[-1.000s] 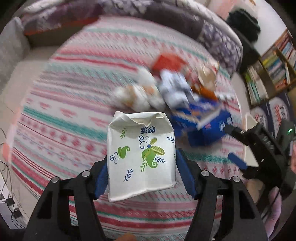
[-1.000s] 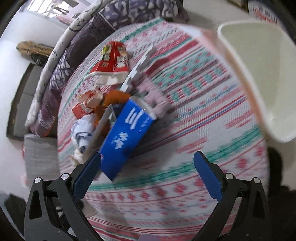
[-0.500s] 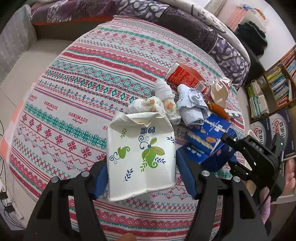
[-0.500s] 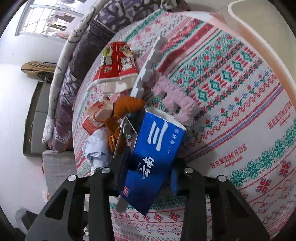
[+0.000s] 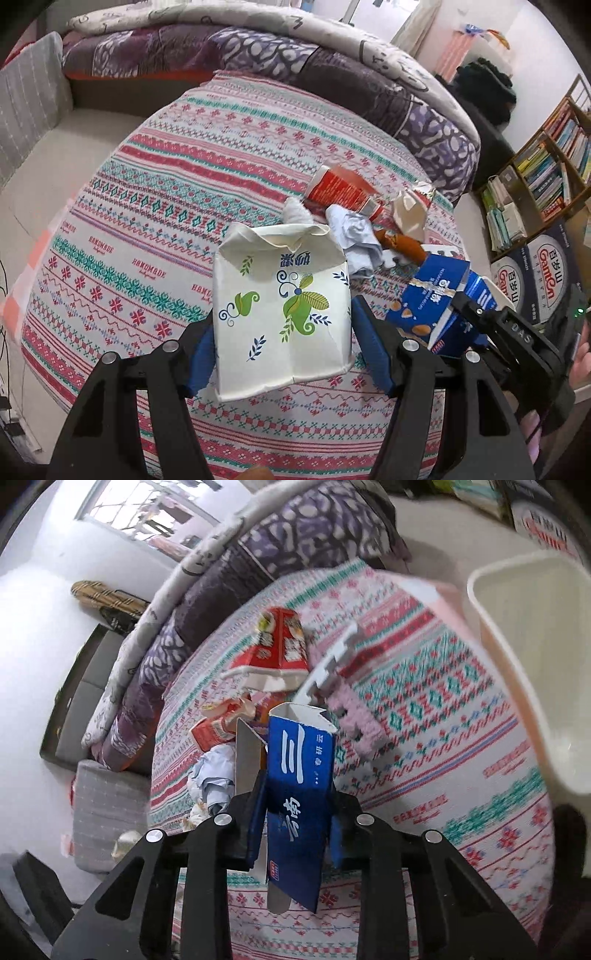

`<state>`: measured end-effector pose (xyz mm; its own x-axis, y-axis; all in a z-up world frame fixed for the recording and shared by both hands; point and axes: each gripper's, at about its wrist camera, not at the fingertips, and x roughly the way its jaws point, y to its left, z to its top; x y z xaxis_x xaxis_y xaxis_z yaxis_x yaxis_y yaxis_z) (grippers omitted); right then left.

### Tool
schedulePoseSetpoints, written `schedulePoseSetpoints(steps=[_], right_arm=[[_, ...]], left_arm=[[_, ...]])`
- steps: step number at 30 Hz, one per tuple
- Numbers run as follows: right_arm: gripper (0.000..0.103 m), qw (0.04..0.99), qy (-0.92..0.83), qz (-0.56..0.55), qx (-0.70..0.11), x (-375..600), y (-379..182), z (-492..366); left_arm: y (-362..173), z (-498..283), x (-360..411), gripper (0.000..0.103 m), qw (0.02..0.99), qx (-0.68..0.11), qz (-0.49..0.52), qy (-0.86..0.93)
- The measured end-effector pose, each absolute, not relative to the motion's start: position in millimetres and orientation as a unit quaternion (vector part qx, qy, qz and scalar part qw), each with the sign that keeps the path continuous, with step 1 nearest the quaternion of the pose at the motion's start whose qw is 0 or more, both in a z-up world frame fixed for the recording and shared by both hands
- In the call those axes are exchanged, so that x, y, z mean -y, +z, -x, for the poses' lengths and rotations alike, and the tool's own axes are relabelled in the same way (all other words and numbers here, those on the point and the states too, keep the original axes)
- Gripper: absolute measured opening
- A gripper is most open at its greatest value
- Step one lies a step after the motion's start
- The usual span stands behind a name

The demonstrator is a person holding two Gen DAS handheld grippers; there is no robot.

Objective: Collect trash
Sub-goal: 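Lift the blue tissue box with the right tool while the left tool holds the cup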

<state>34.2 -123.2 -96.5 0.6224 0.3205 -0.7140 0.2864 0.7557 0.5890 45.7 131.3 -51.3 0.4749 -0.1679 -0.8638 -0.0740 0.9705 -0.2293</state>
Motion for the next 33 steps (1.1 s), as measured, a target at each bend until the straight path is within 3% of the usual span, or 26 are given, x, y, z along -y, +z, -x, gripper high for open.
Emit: schedulePoseSetpoints(steps=[6, 17, 19, 21, 30, 33], right_arm=[[0.027, 0.848, 0.037, -0.266, -0.458, 108.6, -86.9, -37.9], [0.035, 0.773, 0.061, -0.372, -0.51, 114.2, -141.6, -40.1], [0.048, 0.756, 0.07, -0.406, -0.509, 118.1, -149.7, -37.1], [0.052, 0.749, 0.064, -0.42, -0.508, 121.5, -153.5, -35.7], [0.052, 0.753, 0.069, -0.406, -0.513, 123.8, -152.9, -26.7], [0.031, 0.756, 0.073, -0.4, -0.513, 120.3, -152.5, -27.3]], left_arm=[[-52.1, -47.1, -126.4, 0.066, 0.852, -0.51, 0.112, -0.026], [-56.6, -49.2, -135.1, 0.066, 0.849, -0.514, 0.121, -0.02], [-56.9, -49.5, -134.3, 0.066, 0.849, -0.514, 0.119, -0.021], [-57.1, -49.1, -133.6, 0.066, 0.85, -0.513, 0.118, -0.021], [-60.1, -50.3, -134.8, 0.066, 0.848, -0.516, 0.121, -0.018], [-60.3, -50.3, -133.2, 0.066, 0.848, -0.516, 0.117, -0.019]])
